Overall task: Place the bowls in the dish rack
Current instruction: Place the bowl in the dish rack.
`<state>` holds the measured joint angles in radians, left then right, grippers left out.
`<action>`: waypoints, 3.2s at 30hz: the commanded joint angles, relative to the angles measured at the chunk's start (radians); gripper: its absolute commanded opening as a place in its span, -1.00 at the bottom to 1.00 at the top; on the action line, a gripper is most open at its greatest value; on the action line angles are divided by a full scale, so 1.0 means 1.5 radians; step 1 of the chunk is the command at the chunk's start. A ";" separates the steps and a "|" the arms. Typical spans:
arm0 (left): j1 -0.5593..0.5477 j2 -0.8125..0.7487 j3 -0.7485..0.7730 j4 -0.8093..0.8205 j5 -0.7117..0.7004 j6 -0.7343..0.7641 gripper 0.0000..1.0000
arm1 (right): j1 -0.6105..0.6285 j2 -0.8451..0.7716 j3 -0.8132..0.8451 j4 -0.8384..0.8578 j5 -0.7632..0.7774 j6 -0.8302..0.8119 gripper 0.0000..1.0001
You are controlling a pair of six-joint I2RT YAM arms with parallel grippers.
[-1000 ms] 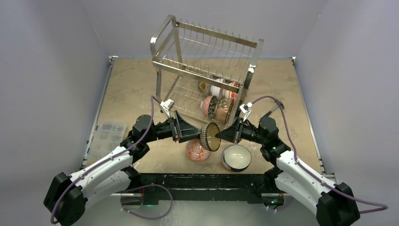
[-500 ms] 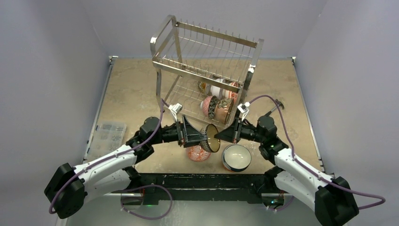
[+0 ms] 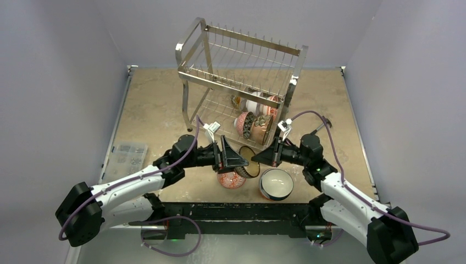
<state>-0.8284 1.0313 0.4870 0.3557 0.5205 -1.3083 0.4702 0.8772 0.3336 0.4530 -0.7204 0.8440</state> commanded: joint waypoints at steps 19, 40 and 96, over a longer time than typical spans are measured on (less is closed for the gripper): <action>-0.015 0.013 0.034 -0.058 -0.063 0.016 -0.06 | 0.006 -0.033 0.071 -0.066 0.044 -0.033 -1.00; 0.063 -0.008 0.023 -0.077 -0.057 0.044 -0.61 | 0.006 -0.044 0.079 -0.107 0.075 -0.049 0.30; 0.330 0.385 0.248 0.231 -0.310 0.487 -1.00 | 0.006 -0.079 0.139 -0.272 0.155 -0.138 0.72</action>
<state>-0.3374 1.5845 0.8154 0.5449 0.1280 -0.6403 0.4759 0.7761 0.4957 0.0521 -0.5102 0.6617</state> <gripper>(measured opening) 0.667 0.857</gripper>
